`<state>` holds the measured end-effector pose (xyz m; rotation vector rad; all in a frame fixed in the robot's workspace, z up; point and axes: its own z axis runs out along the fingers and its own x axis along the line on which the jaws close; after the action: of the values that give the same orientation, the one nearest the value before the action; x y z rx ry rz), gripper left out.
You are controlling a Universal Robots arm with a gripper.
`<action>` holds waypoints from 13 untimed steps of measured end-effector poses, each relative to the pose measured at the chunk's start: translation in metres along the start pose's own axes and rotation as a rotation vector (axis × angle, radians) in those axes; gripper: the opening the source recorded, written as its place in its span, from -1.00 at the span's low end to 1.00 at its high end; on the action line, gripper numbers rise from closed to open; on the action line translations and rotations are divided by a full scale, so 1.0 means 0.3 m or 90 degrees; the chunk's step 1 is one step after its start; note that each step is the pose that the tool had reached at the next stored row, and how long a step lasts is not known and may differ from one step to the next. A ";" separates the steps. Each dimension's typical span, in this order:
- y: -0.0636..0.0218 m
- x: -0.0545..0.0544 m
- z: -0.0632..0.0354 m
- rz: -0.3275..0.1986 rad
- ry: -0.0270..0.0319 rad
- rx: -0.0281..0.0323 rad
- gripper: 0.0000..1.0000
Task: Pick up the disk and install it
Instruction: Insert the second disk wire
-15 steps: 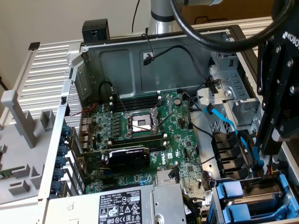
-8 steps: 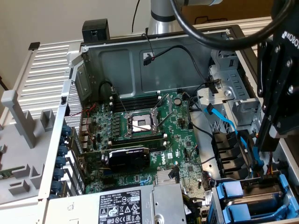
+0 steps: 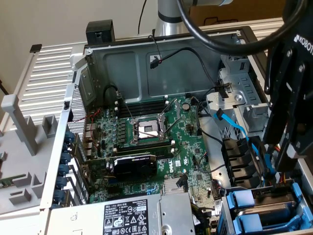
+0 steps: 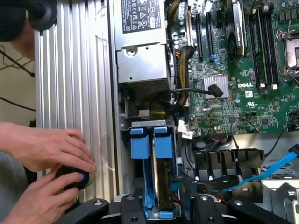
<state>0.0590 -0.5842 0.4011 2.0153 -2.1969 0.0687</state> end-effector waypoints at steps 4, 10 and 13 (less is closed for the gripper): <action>-0.002 0.008 0.016 -0.002 -0.0042 -0.0062 -0.07; -0.006 0.031 0.037 -0.008 -0.0237 -0.0136 -0.07; -0.010 0.035 0.043 -0.011 -0.0375 -0.0147 -0.07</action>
<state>0.0599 -0.5966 0.3897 2.0492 -2.2040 -0.0182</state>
